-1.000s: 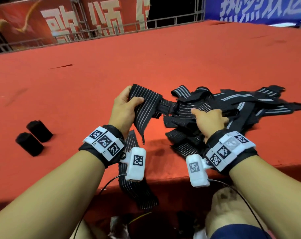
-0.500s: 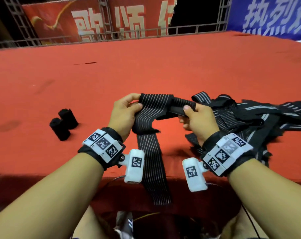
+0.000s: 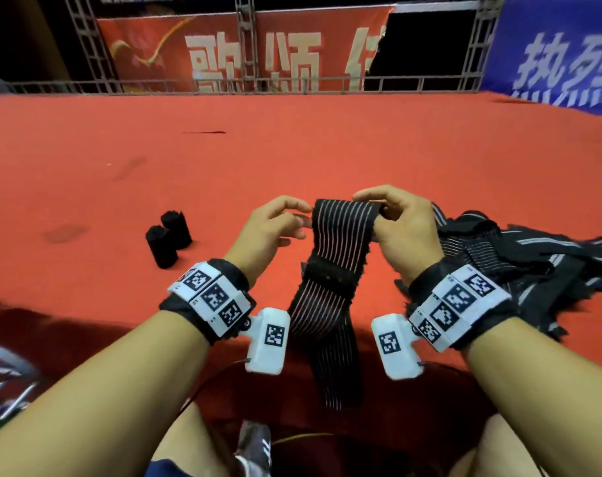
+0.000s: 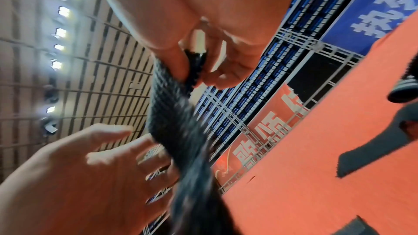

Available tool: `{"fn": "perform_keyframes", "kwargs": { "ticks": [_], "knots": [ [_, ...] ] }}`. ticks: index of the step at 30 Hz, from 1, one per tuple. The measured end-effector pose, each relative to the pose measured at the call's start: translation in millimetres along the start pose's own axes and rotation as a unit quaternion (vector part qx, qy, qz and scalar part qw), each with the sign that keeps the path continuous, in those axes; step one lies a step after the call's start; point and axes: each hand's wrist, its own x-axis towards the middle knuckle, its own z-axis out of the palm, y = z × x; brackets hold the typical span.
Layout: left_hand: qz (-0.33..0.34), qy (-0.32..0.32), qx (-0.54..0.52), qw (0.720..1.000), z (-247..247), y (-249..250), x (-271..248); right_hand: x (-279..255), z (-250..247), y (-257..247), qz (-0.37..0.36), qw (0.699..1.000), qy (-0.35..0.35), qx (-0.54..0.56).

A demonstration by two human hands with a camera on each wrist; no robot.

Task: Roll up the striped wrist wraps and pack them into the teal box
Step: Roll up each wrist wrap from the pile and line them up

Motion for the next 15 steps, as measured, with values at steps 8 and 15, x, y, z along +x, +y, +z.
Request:
{"fn": "perform_keyframes", "kwargs": {
  "ticks": [8,15],
  "knots": [
    [0.107,-0.039,-0.014,0.993,9.9,20.1,-12.6,-7.7,7.7,-24.7,-0.074,0.996,-0.047,-0.001],
    [0.114,-0.045,-0.102,0.987,11.6,38.5,-25.7,-19.9,-2.4,-50.7,-0.029,0.992,-0.084,0.09]
  ]
}}
